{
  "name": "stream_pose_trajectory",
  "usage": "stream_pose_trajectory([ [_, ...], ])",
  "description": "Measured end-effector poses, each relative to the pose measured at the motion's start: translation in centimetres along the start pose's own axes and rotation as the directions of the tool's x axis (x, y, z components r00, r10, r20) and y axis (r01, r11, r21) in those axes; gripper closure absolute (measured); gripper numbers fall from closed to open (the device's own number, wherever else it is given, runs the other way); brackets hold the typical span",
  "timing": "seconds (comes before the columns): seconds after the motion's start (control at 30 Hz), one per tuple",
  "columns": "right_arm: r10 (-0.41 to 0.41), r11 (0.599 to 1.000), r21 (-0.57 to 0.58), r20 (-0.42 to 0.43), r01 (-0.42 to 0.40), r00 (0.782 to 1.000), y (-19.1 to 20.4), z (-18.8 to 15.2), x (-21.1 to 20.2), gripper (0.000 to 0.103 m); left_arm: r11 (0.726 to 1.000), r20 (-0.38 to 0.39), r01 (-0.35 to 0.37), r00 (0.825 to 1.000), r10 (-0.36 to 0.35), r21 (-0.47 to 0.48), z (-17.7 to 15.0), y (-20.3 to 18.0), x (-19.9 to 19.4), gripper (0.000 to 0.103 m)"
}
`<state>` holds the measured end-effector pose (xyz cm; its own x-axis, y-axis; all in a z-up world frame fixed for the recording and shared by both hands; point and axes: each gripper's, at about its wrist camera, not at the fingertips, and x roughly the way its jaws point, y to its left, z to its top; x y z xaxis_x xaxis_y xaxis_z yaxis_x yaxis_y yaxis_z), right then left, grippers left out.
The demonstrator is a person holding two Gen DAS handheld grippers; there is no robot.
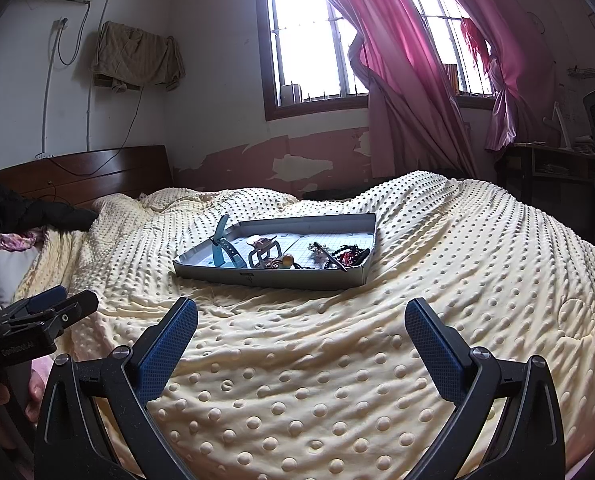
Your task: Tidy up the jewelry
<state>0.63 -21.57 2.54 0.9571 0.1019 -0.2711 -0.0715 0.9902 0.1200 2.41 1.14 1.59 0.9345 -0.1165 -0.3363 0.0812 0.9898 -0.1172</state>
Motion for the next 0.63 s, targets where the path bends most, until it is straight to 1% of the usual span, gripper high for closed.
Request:
stream_pose_trajectory([
  [0.13,0.0,1.0,0.001,-0.001,0.0,1.0,-0.1,-0.1,0.0,0.001,0.999,0.012,-0.041,0.999,0.041,0.017,0.0,-0.3,-0.2,0.0],
  [0.37,0.001,1.0,0.0,-0.001,-0.001,1.0,-0.2,-0.1,0.1,0.001,0.996,0.016,-0.053,0.998,0.052,0.068,-0.1,-1.3,-0.3,0.0],
  [0.63,0.0,1.0,0.001,-0.005,0.0,1.0,-0.2,-0.4,0.2,0.001,0.997,0.003,-0.064,0.998,0.063,0.054,-0.1,-1.1,-0.1,0.0],
])
